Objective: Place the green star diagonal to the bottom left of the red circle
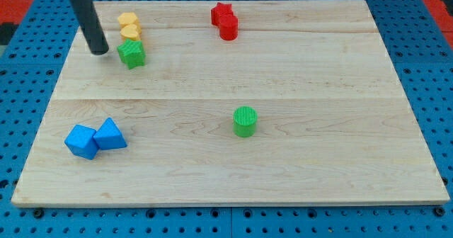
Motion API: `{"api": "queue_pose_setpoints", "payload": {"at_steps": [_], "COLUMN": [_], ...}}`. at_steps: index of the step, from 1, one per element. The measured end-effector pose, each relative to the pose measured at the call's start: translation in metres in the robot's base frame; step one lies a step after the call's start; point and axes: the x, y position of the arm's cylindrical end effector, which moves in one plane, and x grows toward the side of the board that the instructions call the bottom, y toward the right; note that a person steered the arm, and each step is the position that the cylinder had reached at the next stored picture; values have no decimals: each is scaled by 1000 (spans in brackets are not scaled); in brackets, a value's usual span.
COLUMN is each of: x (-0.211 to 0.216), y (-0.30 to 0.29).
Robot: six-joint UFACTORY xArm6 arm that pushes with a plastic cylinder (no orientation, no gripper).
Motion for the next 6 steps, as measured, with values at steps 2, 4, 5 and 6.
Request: {"api": "queue_pose_setpoints", "payload": {"at_steps": [2, 4, 5, 6], "x": [-7, -24, -11, 2], "y": [92, 160, 142, 149]}}
